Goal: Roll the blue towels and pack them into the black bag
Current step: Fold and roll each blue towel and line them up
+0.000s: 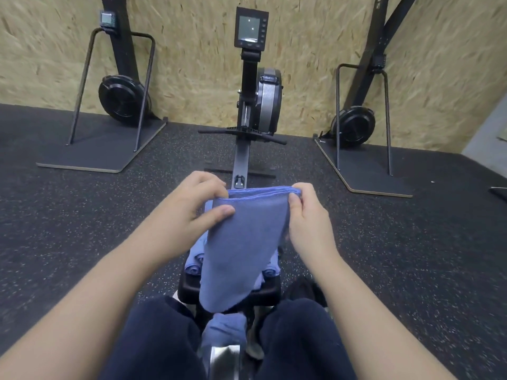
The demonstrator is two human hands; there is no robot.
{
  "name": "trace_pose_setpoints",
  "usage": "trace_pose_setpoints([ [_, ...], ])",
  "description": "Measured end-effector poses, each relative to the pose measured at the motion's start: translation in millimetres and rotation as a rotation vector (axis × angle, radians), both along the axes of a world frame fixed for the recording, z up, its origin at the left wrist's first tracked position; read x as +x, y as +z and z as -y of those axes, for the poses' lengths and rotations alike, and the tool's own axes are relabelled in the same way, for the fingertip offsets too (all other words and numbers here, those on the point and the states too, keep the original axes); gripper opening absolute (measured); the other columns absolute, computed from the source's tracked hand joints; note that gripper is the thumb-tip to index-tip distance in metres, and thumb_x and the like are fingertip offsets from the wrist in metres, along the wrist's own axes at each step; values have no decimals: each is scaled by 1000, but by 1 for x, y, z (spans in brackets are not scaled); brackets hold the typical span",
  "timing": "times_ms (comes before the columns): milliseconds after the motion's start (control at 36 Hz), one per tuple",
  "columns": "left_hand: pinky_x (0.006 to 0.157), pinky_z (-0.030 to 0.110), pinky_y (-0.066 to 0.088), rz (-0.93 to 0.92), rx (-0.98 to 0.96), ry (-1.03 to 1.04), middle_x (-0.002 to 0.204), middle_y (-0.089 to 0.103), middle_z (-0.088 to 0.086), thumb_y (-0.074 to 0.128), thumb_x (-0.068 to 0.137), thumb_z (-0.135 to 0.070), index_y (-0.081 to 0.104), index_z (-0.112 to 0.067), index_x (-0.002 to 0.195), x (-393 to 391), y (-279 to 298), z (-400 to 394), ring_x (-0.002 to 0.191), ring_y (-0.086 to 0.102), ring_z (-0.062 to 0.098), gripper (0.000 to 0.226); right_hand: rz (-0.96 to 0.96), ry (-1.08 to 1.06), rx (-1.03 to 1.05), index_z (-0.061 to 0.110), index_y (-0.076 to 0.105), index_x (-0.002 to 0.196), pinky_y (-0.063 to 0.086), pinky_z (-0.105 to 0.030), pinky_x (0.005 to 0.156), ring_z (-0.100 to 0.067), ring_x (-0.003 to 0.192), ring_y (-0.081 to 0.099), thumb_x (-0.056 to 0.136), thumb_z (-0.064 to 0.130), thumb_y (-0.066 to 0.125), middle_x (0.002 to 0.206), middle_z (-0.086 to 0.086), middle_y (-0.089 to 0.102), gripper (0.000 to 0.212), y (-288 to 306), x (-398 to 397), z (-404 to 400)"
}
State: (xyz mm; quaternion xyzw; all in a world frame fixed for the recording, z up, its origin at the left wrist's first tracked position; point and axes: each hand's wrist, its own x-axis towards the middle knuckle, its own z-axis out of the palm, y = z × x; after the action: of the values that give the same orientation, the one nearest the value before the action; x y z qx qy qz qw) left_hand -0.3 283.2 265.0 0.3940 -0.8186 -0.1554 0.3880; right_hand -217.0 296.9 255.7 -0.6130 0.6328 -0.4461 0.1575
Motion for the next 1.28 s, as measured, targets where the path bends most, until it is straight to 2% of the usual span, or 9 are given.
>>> trace_pose_setpoints([
  [111, 80, 44, 49, -23, 106, 77, 94, 61, -17, 52, 77, -58, 53, -35, 88, 6, -18, 2, 87, 60, 15, 26, 49, 35, 68, 34, 41, 103, 52, -36, 70, -13, 56, 64, 103, 26, 31, 69, -9, 67, 13, -19, 1, 7],
  [361, 59, 30, 39, -17, 225, 173, 71, 56, -18, 71, 81, -29, 44, -37, 79, -2, -67, 5, 52, 41, 10, 28, 114, 39, 98, 36, 41, 101, 53, -39, 75, -12, 65, 66, 103, 23, 33, 81, 1, 63, 15, -65, 0, 11],
  [444, 63, 29, 42, -53, 267, 198, 75, 60, -23, 69, 85, -21, 46, -42, 91, -5, -81, 6, 54, 45, 9, 32, 184, 66, 140, 37, 39, 99, 52, -38, 76, -13, 70, 65, 103, 21, 34, 88, 8, 57, 17, -77, -1, 11],
  [528, 84, 41, 51, -181, 394, 213, 89, 69, -25, 71, 84, -18, 51, -48, 107, -7, -96, 12, 80, 64, 8, 43, 283, 71, 182, 32, 39, 99, 52, -34, 79, -12, 75, 65, 102, 17, 37, 97, 7, 56, 15, -89, -1, 13],
  [583, 88, 45, 52, -301, 465, 234, 89, 73, -18, 73, 81, -15, 61, -45, 100, -9, -103, 16, 88, 68, 11, 38, 272, 73, 203, 29, 39, 108, 50, -33, 83, -14, 86, 64, 100, 15, 41, 102, 7, 57, 16, -98, -3, 13],
  [750, 63, 22, 51, -619, 556, 171, 68, 68, -10, 63, 84, 8, 65, -15, 81, -25, -116, 24, 65, 58, 7, 23, 131, 53, 151, 25, 48, 104, 36, -13, 72, -9, 88, 53, 95, 9, 50, 101, 3, 59, 19, -116, -8, 25],
  [917, 67, 28, 56, -769, 574, 116, 68, 57, -15, 51, 93, -1, 50, -16, 87, -40, -127, 42, 66, 52, 1, 17, 73, -35, 20, 28, 58, 99, 41, -33, 80, -20, 94, 52, 94, 22, 53, 91, 12, 56, 10, -129, -10, 51],
  [1111, 59, 31, 57, -777, 476, 137, 72, 51, -1, 54, 87, -21, 49, -21, 90, -49, -126, 78, 70, 46, 15, 6, 221, -40, 36, 65, 42, 91, 54, -51, 68, -22, 71, 61, 99, 33, 44, 83, 14, 61, 33, -132, -6, 84],
  [1278, 46, 26, 54, -756, 406, 140, 65, 52, -17, 50, 86, -27, 44, -29, 94, -52, -129, 111, 57, 46, 1, 10, 231, -66, -25, 44, 48, 102, 40, -27, 65, -9, 73, 55, 99, 35, 44, 82, 12, 63, 10, -134, -5, 116],
])
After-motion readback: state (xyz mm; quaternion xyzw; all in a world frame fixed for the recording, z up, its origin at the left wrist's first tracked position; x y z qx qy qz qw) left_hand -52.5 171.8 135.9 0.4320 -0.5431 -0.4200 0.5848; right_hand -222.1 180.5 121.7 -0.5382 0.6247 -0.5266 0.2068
